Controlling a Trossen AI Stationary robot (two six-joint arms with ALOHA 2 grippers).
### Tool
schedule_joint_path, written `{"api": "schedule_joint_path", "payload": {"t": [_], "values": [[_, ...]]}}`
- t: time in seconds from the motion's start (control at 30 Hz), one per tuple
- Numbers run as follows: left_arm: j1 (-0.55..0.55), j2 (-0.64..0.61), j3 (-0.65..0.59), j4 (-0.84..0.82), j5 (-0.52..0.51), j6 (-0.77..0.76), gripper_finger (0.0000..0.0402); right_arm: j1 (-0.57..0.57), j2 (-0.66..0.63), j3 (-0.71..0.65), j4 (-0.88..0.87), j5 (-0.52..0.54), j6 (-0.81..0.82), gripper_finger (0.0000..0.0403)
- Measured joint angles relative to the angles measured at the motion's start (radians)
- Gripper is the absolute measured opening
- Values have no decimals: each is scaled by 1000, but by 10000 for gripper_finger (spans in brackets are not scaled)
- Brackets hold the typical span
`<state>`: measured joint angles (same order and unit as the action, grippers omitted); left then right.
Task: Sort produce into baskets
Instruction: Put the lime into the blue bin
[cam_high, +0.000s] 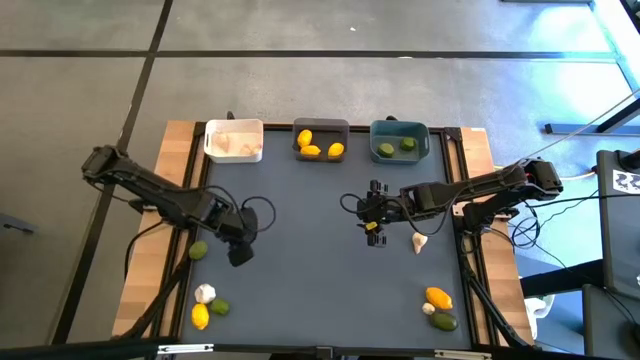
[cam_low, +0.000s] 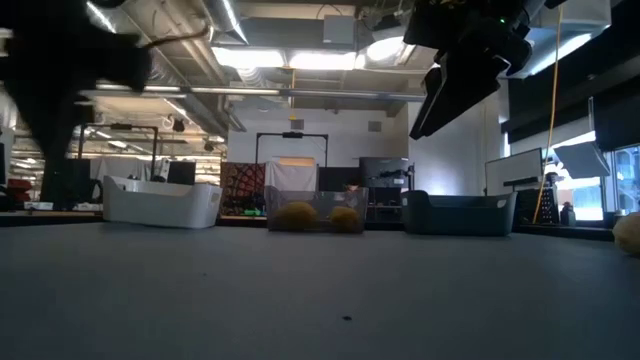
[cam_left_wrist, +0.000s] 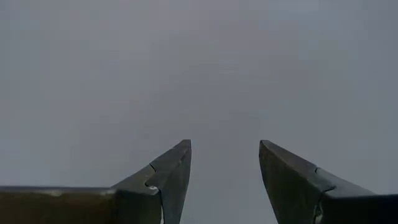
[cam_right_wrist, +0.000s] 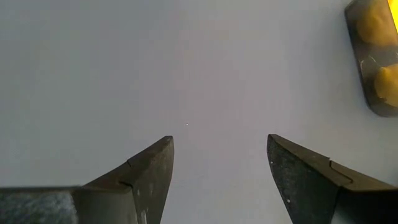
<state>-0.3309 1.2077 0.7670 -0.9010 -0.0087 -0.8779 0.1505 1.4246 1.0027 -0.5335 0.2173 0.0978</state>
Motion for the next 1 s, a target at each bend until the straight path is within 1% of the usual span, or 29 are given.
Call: {"api": "schedule_joint_path", "payload": {"t": [0.17,0.23,0.3,0.47,0.8,1.0], "values": [[-35,31,0,-141,128,-188,184,0,0,0,-1,0,0,257],[-39,33,-3,-167,166,-265,184,0,0,0,-1,0,0,257],[-41,32,-12,-173,192,-298,184,0,0,0,-1,0,0,257],[-41,32,-39,-166,228,-276,184,0,0,0,-14,0,1,257],[-43,32,-42,-165,242,-271,184,0,0,0,-14,14,-1,257],[-42,32,-42,-161,198,-251,185,0,0,0,-14,17,-1,257]]}}
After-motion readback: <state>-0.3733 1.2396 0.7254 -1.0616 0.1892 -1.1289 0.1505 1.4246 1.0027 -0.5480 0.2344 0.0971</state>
